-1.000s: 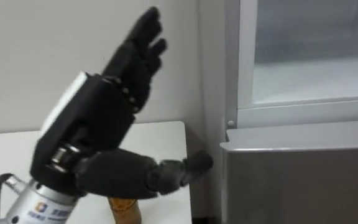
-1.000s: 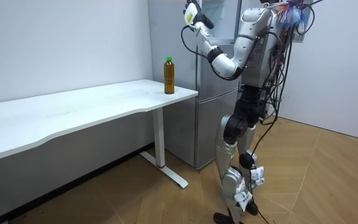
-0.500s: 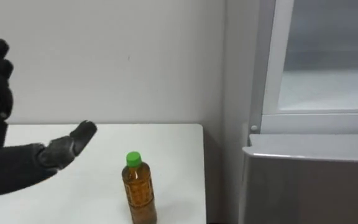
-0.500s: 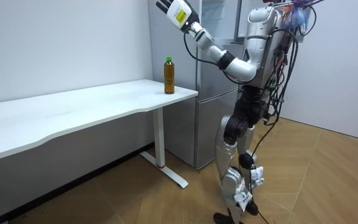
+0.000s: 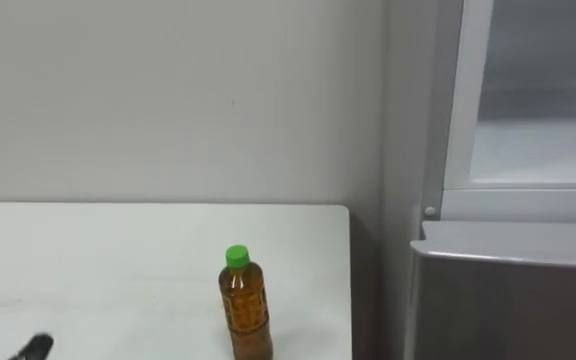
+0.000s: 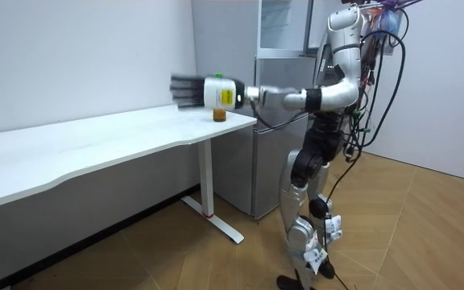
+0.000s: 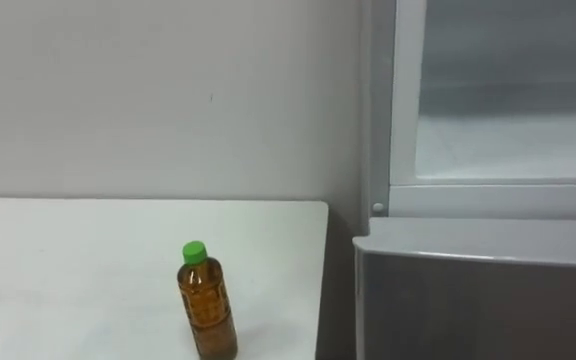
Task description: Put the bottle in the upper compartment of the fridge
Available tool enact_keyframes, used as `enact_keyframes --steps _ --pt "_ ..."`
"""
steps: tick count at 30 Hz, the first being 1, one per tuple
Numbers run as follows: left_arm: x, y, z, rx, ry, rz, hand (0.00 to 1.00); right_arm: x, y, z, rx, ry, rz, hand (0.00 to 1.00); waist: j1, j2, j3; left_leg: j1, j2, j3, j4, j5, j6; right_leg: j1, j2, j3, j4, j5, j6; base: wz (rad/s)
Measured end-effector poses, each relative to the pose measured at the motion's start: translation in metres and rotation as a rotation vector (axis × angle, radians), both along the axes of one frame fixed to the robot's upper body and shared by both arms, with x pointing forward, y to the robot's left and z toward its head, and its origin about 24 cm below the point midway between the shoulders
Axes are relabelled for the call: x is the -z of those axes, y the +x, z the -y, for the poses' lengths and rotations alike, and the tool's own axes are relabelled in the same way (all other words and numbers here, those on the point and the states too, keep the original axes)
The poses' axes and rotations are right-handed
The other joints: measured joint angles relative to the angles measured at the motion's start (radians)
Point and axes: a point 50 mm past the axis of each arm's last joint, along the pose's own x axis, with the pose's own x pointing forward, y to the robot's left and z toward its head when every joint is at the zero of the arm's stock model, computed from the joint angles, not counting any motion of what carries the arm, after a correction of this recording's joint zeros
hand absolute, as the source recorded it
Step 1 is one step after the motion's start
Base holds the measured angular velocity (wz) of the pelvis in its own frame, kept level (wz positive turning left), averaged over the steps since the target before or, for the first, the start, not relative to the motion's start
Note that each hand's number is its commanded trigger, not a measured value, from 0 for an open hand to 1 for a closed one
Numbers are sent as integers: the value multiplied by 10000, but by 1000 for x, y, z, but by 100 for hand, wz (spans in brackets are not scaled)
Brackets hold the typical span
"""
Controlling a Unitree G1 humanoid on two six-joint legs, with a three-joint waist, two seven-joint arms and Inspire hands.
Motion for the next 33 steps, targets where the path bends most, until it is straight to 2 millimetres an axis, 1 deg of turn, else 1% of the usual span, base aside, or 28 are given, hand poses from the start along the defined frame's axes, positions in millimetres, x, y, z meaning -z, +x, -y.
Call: enact_keyframes --steps 1,3,4,5,6,7,9,10,12,13,14,15,18,21,23,25,27,28,30,33 --pt "7 -2 0 -105 -131 -297 0 0 0 0 -44 1 -19 0 -7 -22 -4 0 0 4 2 0 0 0 0 2 -1 -1 -1 4" --pt "35 -14 0 -491 -596 -1491 0 0 -1 0 -184 -16 -54 0 10 -75 13 60 -1 32 -10 0 0 56 -3 14 -21 -1 -1 0" --pt "44 -18 0 -584 -738 -1842 0 0 -1 0 -203 -31 -57 0 10 -57 30 103 -2 48 -32 -1 1 83 -5 25 -25 -2 -1 -5" --pt "62 -27 1 -775 -1049 -2650 0 0 0 1 -217 -43 -28 0 13 -86 5 132 -6 51 -49 -3 3 99 -16 25 -24 -7 7 -4" --pt "79 -36 5 -862 -1344 -3452 0 -1 2 1 -216 22 85 0 -8 -85 24 130 -6 49 -67 -4 4 86 -15 31 -35 -12 6 -3" --pt "87 -41 7 -885 -1472 -3832 0 -1 2 0 -206 68 119 0 -7 -100 27 131 -6 47 -66 -5 5 86 -14 32 -30 -12 5 0" --pt "117 -64 16 -913 -2026 -5469 0 -1 2 0 -236 137 160 0 -40 -115 25 141 -3 59 -51 -11 13 117 -11 32 -27 -12 5 0" --pt "123 -70 19 -894 -2134 -5804 0 -1 2 -1 -232 142 159 0 -52 -128 18 144 -2 72 -49 -12 13 118 -10 30 -27 -12 5 0" --pt "138 -88 25 -934 -2473 -6801 0 0 1 -1 -285 135 124 0 -37 -173 -8 164 10 96 -54 -12 14 120 -5 33 -19 -12 5 0" --pt "145 -96 27 -854 -2463 -7346 0 -1 3 -1 -312 95 170 0 -45 -188 -3 181 19 154 -55 -14 16 136 -8 34 -22 -12 4 0" --pt "147 -101 28 -856 -2510 -7582 0 -1 4 -1 -317 72 207 0 -55 -197 10 185 20 163 -56 -15 19 143 -11 35 -24 -12 5 -5" --pt "153 -110 30 -786 -2490 -8110 0 -1 5 -1 -328 22 223 0 -66 -226 48 205 19 177 -76 -19 26 159 -13 71 -25 -12 5 -4" --pt "162 -127 35 -383 -2156 -9297 0 -1 7 -1 -618 -122 210 0 -207 -215 60 218 17 185 -85 -41 55 169 -10 117 7 -60 34 3" --pt "170 -140 41 199 -1822 -10417 0 -1 8 -1 -684 -288 248 0 -320 -220 58 163 25 210 -103 -47 62 70 -11 137 43 -66 33 -1" --pt "173 -145 46 569 -1729 -10835 0 -1 7 -1 -684 -355 210 0 -383 -220 57 157 30 241 -103 -54 70 58 -10 155 25 -65 33 -3" --pt "175 -146 51 956 -1587 -11075 0 -1 8 -1 -738 -421 284 0 -469 -218 53 130 29 270 -109 -55 70 36 -11 157 11 -56 32 -4" --pt "176 -144 54 1638 -1044 -11346 0 -2 12 -2 -969 -525 426 0 -585 -214 32 71 32 332 -89 -54 70 -26 -12 195 10 -50 26 -8" --pt "176 -144 55 1761 -940 -11383 0 -2 12 -2 -1062 -561 453 0 -594 -205 21 50 32 354 -88 -54 70 -56 -11 222 12 -49 26 -8" --pt "176 -139 57 2190 -544 -11461 0 -2 11 -3 -1132 -570 447 0 -613 -259 -17 25 25 387 -89 -53 70 -70 -11 249 28 -44 30 -4" --pt "176 -134 60 2778 -26 -11575 0 -2 12 -4 -1174 -548 448 0 -618 -302 -35 86 26 477 -101 -53 70 -66 -15 306 4 -44 31 -7"
